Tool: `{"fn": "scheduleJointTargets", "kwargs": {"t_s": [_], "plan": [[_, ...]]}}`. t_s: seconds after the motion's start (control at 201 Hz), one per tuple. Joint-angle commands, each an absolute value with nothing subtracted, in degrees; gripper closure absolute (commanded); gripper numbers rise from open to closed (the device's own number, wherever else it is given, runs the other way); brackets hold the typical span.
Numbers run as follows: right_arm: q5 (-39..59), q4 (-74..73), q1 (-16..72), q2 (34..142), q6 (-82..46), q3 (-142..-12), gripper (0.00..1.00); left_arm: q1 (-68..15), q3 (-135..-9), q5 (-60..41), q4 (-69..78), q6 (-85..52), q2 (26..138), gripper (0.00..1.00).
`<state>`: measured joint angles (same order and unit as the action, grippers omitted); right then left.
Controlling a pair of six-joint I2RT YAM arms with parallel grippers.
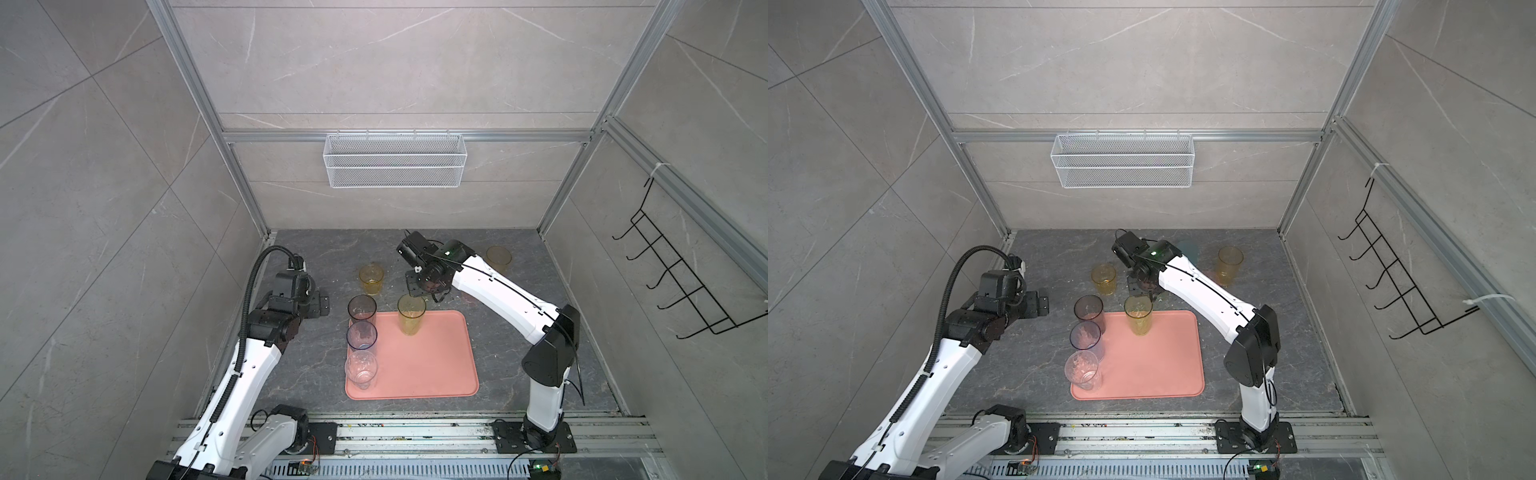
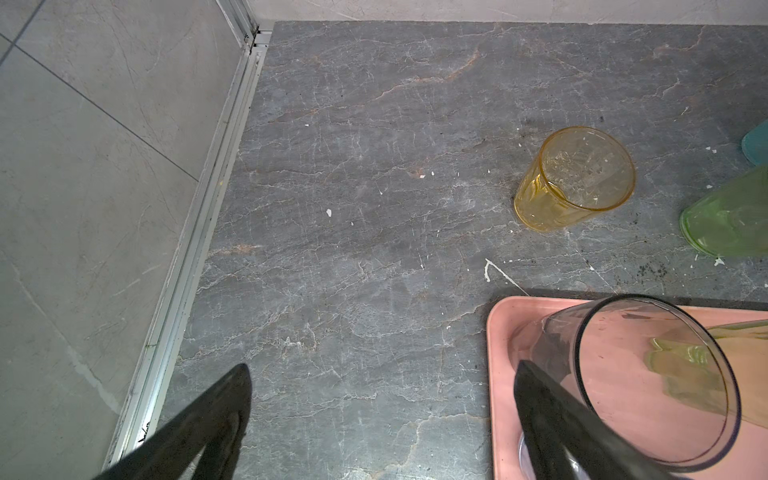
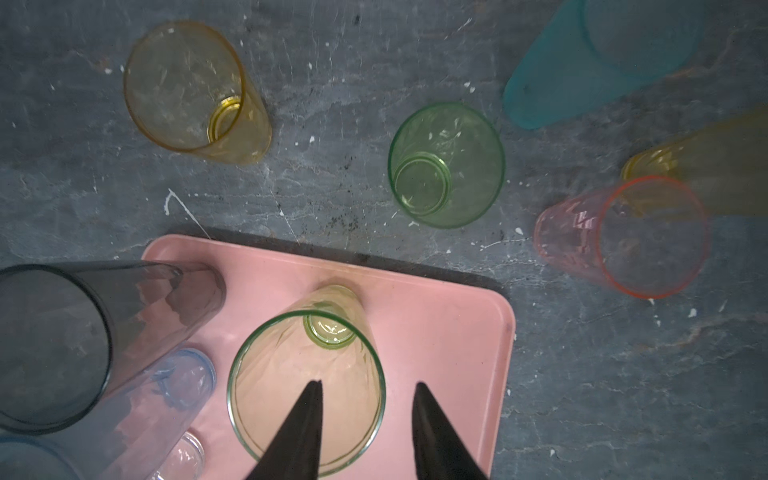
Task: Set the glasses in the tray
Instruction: 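Move the right gripper over the teal cup farthest from the robot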
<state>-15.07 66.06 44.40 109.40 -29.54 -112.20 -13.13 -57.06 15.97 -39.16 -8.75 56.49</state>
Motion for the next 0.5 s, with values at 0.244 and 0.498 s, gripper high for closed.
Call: {"fn": "scheduleJointTargets", "kwargs": {"t_s": [0.244,0.498], "plan": [[-16.9,63.5,35.1,107.5,-25.8,-118.1,0.59,-12.8,-57.1,16.1,-38.0,-7.5,56.0,0.02],[-16.6,59.2,28.5,108.2,-24.8,-118.3,0.59,-12.8,-57.0,16.5,-38.1,-7.5,55.8,0.01]]}}
